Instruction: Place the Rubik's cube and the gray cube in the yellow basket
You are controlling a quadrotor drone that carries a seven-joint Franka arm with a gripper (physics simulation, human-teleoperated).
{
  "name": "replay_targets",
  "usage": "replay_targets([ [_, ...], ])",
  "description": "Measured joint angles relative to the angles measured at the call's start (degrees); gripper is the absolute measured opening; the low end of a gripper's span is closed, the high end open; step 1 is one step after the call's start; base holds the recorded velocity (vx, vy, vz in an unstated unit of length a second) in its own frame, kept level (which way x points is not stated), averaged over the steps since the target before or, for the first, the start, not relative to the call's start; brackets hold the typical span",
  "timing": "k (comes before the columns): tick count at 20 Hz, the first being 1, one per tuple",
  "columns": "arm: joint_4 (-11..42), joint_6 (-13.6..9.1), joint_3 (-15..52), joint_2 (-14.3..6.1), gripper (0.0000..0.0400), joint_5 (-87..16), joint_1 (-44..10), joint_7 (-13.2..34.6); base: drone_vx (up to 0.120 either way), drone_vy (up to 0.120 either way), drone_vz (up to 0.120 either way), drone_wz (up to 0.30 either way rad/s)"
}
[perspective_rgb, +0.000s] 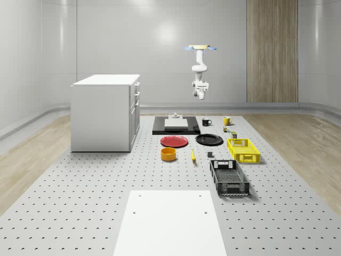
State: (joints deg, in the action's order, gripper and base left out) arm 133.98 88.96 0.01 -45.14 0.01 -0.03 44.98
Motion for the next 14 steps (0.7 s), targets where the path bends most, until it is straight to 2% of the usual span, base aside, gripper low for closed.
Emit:
replay_targets([
  [3, -3.6, -3.1, 0.0, 0.4, 0.0400, 0.0, -0.1, -0.1, 0.000, 0.013, 0.000, 0.000],
  [5, -6.1, -4.8, 0.1, 1.1, 0.0400, 0.0, -0.1, -0.1, 0.000, 0.120, 0.000, 0.000],
  [10, -11.8, -8.3, 0.1, 3.1, 0.0400, 0.1, -0.2, -0.1, 0.112, 0.120, 0.000, 0.000],
  [14, -14.8, -10.0, 0.2, 4.2, 0.0400, 0.1, -0.3, -0.1, 0.120, 0.120, 0.000, 0.000],
])
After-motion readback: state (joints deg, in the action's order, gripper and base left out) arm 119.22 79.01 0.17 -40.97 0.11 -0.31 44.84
